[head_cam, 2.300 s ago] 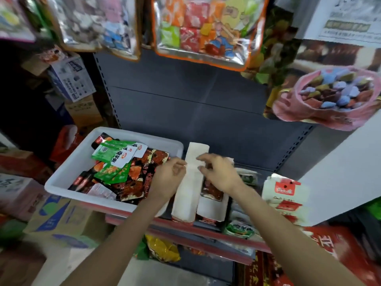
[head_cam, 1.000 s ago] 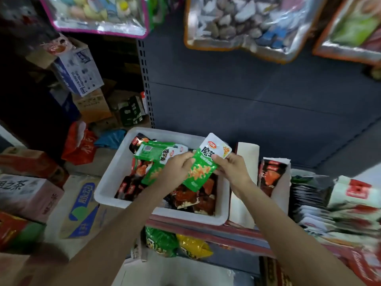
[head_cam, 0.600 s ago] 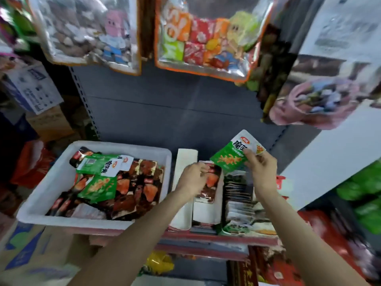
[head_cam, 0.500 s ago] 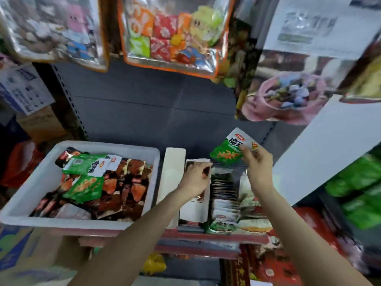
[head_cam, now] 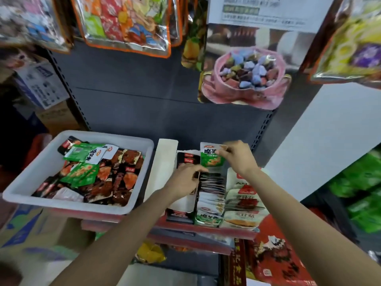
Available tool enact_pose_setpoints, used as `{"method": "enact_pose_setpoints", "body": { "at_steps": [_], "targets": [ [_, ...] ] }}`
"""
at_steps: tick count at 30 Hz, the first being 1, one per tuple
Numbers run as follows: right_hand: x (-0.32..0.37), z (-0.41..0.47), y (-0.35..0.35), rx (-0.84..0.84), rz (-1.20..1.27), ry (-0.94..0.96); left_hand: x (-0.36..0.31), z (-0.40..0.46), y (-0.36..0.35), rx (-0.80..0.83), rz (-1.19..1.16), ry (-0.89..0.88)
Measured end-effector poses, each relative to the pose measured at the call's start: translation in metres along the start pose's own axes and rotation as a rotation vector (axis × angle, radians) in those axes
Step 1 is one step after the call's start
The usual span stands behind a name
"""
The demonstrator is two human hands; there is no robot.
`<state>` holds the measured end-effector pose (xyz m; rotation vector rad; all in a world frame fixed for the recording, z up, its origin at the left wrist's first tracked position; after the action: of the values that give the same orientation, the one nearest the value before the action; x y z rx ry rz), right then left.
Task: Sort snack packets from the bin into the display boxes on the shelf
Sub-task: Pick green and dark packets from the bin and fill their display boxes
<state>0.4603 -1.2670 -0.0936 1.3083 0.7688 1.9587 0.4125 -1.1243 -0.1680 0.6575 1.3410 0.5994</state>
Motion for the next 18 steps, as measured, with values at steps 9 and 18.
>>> {"method": "enact_pose_setpoints", "body": {
  "at_steps": [9, 18],
  "targets": [
    [-0.017, -0.006, -0.025, 0.175, -0.089, -0.051, 0.000, 0.002, 0.005, -0.045, -0.061, 0.018],
    [-0.017, -0.008, -0.034, 0.209, -0.328, -0.005, -0.002, 0.008, 0.006, -0.111, -0.118, 0.061]
  ]
}}
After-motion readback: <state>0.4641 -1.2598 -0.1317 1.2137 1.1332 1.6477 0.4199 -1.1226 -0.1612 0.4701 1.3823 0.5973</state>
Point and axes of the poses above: each hand's wrist, its own z-axis towards the middle knuckle, its own y-axis out of the back of the hand, x = y × z, the point moved 6 cm from there along z, towards the middle knuckle, and after that the axes turned 14 degrees about -x, right-handed, at the moved point
